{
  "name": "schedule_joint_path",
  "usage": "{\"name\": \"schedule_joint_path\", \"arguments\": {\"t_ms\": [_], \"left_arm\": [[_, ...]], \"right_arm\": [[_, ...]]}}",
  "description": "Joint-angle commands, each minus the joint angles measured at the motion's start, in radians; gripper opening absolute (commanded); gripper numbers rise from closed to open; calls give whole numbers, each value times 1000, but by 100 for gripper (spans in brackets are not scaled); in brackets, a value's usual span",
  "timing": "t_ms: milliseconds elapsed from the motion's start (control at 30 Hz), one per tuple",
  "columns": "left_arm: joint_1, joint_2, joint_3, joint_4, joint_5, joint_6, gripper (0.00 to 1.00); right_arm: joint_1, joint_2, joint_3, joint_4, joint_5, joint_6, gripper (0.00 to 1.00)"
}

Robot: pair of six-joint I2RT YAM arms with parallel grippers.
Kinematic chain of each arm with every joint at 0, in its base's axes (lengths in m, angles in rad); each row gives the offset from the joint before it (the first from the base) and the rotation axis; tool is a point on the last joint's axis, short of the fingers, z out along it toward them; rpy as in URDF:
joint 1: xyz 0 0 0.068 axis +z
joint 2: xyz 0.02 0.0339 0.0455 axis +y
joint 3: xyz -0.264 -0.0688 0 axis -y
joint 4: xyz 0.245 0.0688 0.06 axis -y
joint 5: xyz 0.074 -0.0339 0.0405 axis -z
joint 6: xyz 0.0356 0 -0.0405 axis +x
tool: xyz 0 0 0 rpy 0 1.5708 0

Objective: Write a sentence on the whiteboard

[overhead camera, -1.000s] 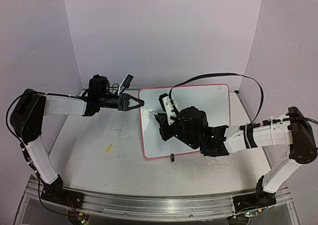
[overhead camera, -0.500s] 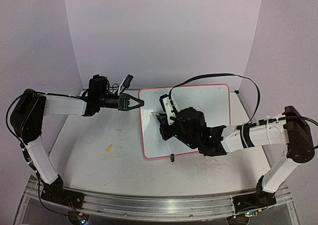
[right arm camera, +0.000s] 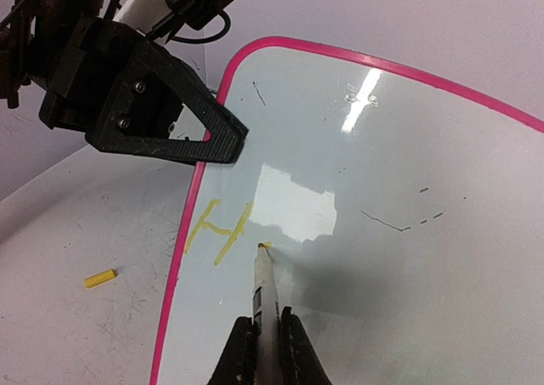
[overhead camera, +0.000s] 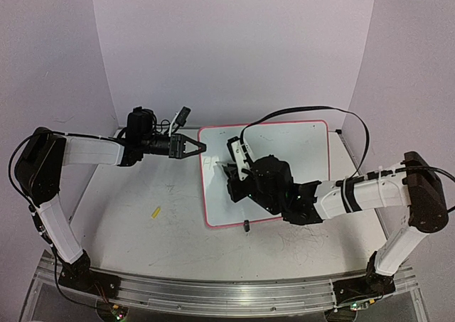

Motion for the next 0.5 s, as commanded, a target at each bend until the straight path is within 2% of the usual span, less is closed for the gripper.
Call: {"name": "schedule_joint_path", "arguments": {"t_ms": [0, 467], "left_arm": [[-14, -47, 5, 29, 48, -7, 0], [-14, -48, 5, 29, 49, -6, 0]], "right_arm": [[-5, 23, 20, 20, 10, -3, 0], [-5, 33, 22, -6, -39, -3, 0]]}}
